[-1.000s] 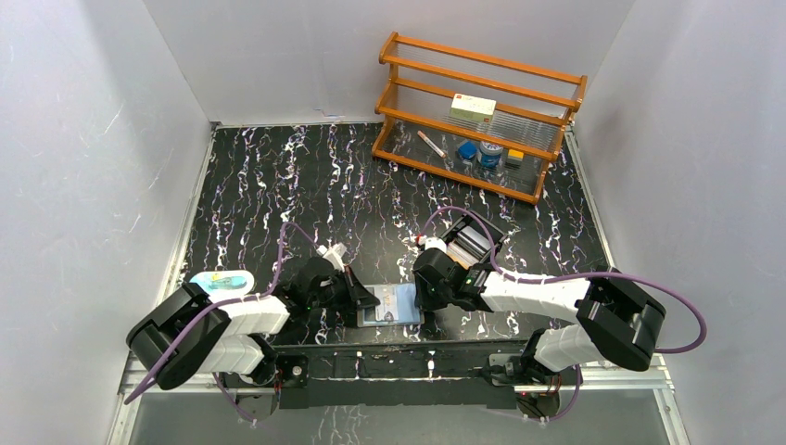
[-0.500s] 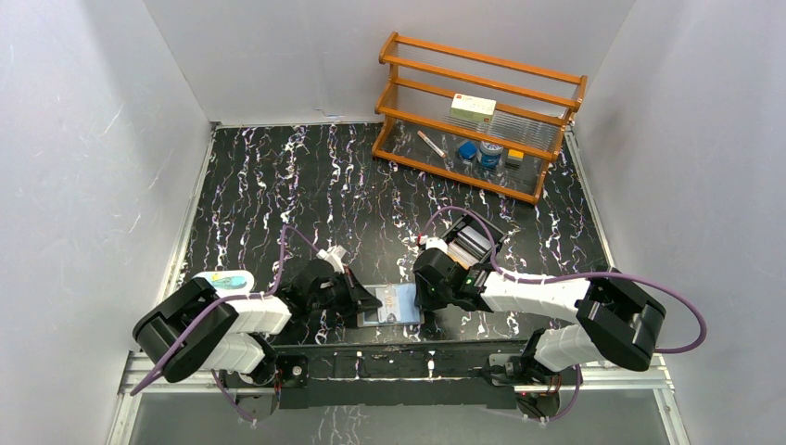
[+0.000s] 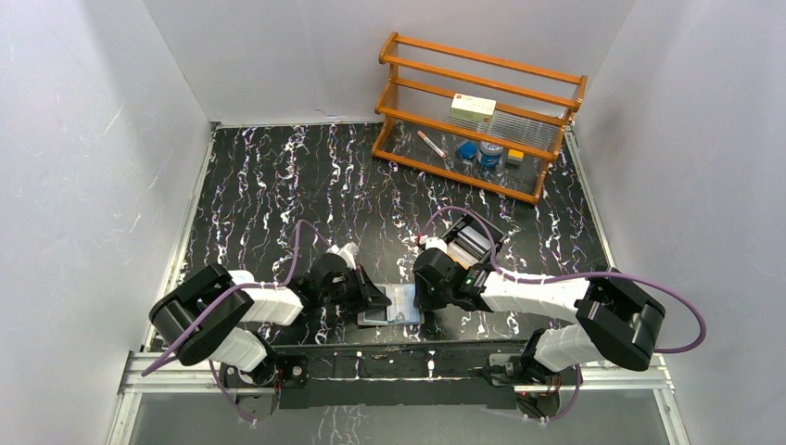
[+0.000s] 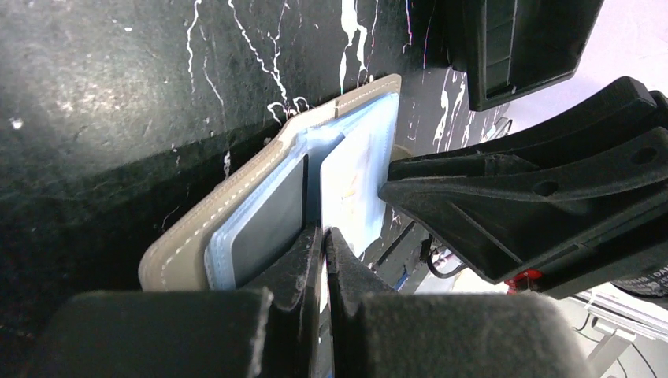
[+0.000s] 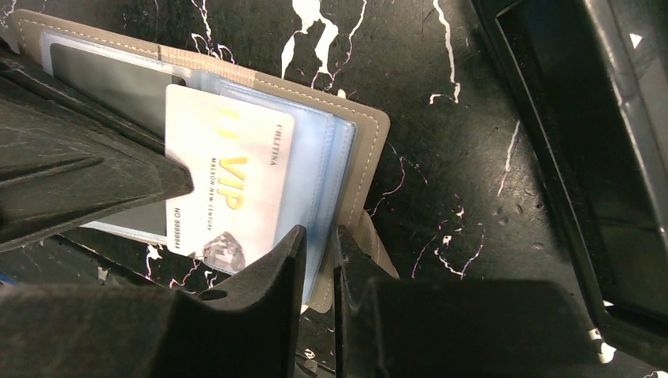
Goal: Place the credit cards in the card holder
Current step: Insert the credit card into the card holder.
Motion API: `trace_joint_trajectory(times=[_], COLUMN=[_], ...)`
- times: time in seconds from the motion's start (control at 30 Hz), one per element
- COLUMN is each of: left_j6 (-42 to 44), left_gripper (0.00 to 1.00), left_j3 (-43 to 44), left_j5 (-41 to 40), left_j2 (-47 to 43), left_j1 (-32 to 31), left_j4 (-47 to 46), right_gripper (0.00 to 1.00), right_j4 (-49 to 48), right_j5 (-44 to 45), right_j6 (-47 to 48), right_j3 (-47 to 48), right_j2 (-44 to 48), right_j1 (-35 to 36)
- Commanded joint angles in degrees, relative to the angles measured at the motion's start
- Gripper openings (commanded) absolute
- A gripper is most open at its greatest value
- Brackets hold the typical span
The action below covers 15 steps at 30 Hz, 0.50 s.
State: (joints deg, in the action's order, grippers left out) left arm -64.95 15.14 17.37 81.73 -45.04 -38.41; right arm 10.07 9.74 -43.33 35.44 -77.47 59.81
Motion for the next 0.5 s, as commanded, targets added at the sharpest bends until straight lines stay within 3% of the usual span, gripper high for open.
trace_joint_trajectory(times=[0.0, 0.2, 0.33, 0.47], left_j6=[1.71, 2.76, 5.04, 5.62], left_gripper=[0.02, 0.23, 0.34, 0.37], left_j3=[1.83, 2.87, 6.02, 7.64], left_j5=[-1.72, -2.11, -5.37, -6.75], left_j2=[2.25, 0.57, -3.82, -6.52], left_j1=[-0.90, -1.02, -1.01, -1.01], left_j4=[2.54, 5.51, 16.81, 20.35], right_gripper=[0.26, 0.27, 0.28, 0.29], right_j4=[-3.66, -4.54, -3.91, -2.57], right_j5=[-0.08, -0.44, 0.30, 1.77], right_j6=[-0.91, -1.24, -1.23, -1.25], right_j3=[-0.19, -0.77, -0.81, -0.94], right_j2=[-1.01, -0.66, 0.77, 2.40], right_j1=[0.39, 0.35, 0.39, 0.39])
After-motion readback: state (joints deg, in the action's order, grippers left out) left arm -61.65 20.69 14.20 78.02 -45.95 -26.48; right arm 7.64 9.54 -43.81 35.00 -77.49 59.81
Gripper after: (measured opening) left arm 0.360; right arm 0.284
